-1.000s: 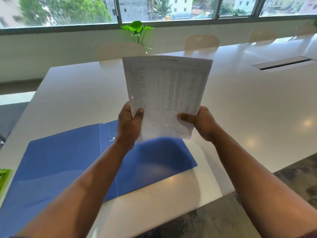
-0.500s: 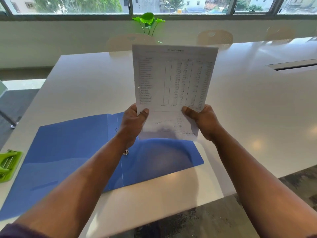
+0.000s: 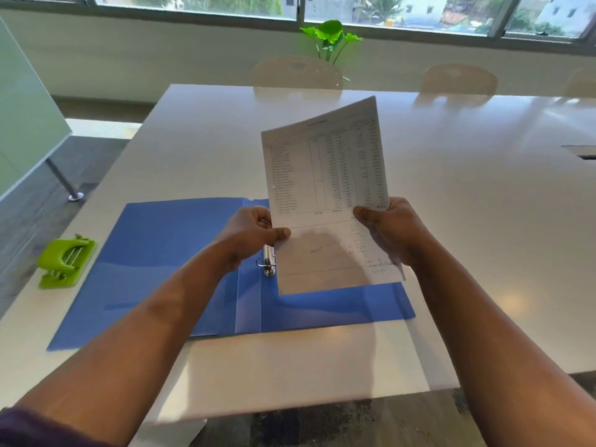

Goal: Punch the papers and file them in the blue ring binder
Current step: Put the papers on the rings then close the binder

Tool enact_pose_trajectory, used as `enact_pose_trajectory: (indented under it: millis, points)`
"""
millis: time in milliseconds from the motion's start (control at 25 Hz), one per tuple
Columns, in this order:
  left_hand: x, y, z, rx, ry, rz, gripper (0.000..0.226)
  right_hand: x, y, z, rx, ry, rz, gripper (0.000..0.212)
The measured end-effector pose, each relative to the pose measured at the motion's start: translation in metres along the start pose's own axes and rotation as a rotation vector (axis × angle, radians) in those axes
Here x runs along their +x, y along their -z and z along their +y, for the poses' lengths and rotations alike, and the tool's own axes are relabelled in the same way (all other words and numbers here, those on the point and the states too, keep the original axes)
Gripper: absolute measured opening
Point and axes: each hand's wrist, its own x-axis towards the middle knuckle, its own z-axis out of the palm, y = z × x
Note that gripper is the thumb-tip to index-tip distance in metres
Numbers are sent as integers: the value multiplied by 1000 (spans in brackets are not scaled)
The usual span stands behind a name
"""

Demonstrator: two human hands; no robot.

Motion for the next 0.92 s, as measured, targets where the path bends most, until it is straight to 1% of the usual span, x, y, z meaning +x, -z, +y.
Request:
enact_pose_trajectory:
  millis: [200, 320, 440, 560, 640, 720, 840, 920]
  points:
    - [-6, 15, -12, 78, 131, -21, 9, 2, -19, -2, -48, -81, -46, 17]
    - [-7, 18, -12, 87, 152, -22, 6, 1, -22, -7, -74, -118, -63, 20]
    - [-9, 20, -7, 88, 159, -14, 3, 3, -19, -8, -136, -175, -44, 18]
    - [-9, 20, -6, 70, 173, 5, 4, 3, -14, -6, -216, -240, -41, 28]
    - [-8, 20, -6, 61, 189, 9, 4, 2, -12, -5, -221, -258, -44, 31]
    - [-7, 20, -7, 64, 203, -9, 9, 2, -12, -3, -209, -261, -37, 31]
    - [-4, 21, -12, 34, 216, -75, 23, 2, -14, -2, -194, -269, -18, 33]
    - [-2, 23, -14, 16, 226, -119, 28, 1, -16, -4, -185, -264, -19, 33]
